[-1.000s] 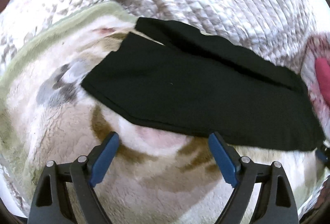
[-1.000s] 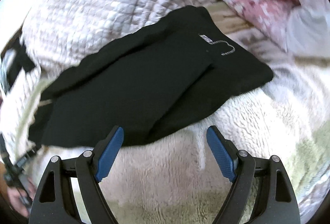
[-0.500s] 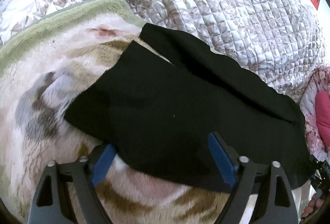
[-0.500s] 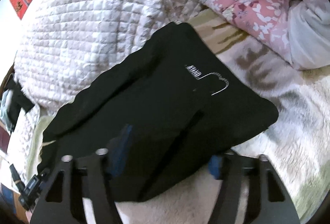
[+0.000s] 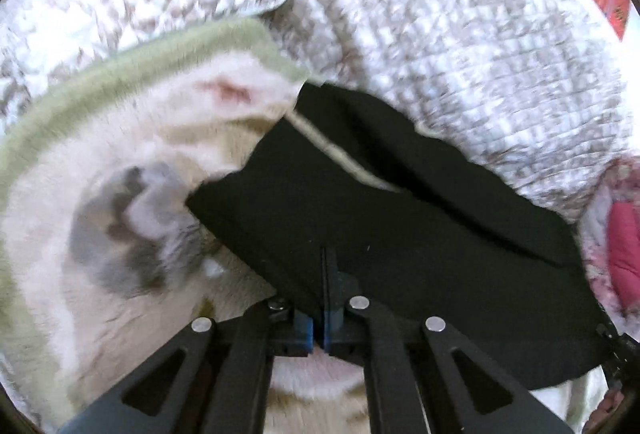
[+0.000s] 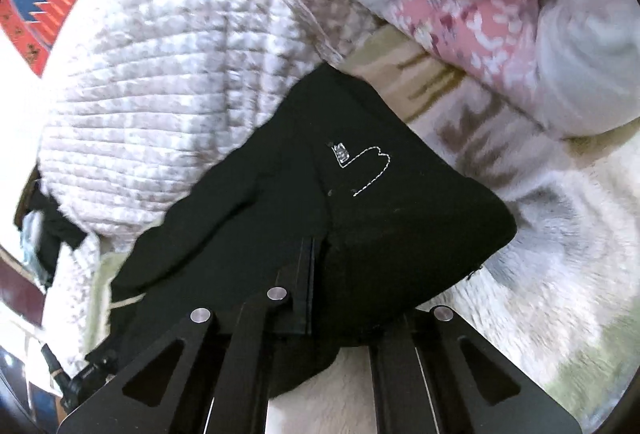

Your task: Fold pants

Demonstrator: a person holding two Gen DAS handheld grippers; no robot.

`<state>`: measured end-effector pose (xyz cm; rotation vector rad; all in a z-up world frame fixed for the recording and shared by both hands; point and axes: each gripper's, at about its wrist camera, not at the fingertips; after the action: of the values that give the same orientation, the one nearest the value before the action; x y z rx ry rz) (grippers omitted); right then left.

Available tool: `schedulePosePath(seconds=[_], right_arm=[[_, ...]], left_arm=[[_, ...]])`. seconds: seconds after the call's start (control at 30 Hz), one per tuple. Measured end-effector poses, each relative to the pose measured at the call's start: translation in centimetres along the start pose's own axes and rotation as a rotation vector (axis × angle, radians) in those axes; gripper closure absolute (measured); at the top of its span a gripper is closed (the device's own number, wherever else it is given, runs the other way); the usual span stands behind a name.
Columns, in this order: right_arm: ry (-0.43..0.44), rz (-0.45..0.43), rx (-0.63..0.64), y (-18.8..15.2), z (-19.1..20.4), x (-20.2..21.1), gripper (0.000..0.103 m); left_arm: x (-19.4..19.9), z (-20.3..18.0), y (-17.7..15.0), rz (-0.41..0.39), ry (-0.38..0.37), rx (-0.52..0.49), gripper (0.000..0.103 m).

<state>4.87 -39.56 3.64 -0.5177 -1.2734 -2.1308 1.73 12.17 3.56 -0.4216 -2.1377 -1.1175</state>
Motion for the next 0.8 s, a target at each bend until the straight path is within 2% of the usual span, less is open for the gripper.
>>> schedulePosePath(seconds=[0.1, 0.2, 0.33, 0.4, 0.53, 0.63, 0.73, 0.8], right_arm=[[0.003, -0.013, 0.025, -0.7, 0.5, 2.9, 0.099], [0.006, 0.005, -0.010, -2.7, -0.6, 5.1, 0.099], [-0.043, 0.078, -0.059, -6.7, -2.9, 5.6, 0.099], [-0.033, 0.097, -0.106, -8.0, -4.2, 5.4, 0.099], [-0.033, 0.094, -0.058, -7.4, -3.3, 5.6, 0.098], [-0.054, 0.097, -0.050, -7.6, -3.4, 6.2, 0.087], [-0.081, 0.073, -0.044, -8.2, -3.5, 7.6, 0.081], [-0.138, 0.041, -0.038, -8.5, -3.4, 9.2, 0.071]], left_arm=[[3.1, 0.4, -0.4, -0.027, -0.007, -0.033, 0.099], [4.9, 2.0, -1.5, -0.008, -0.018, -0.016, 0.099], [5.4, 4.5, -4.3, 0.053, 0.008, 0.005, 0.099], [5.1, 5.3, -5.3, 0.086, 0.018, 0.013, 0.099], [5.5, 5.0, -5.7, 0.076, 0.005, -0.006, 0.098], [6.7, 5.0, -5.6, 0.030, 0.013, -0.013, 0.094], [7.6, 6.1, -5.2, -0.015, 0.058, 0.010, 0.094], [8.2, 7.0, -5.0, -0.043, 0.101, 0.039, 0.094]])
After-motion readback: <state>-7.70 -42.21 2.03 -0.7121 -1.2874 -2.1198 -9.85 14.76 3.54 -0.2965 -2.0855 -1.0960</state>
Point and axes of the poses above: each gripper's, at about its wrist camera, not at the fingertips, and x roughly against the way its jaws point, z to its left, y to its top, and after that the axes turned 9 degrees about x, right-handed
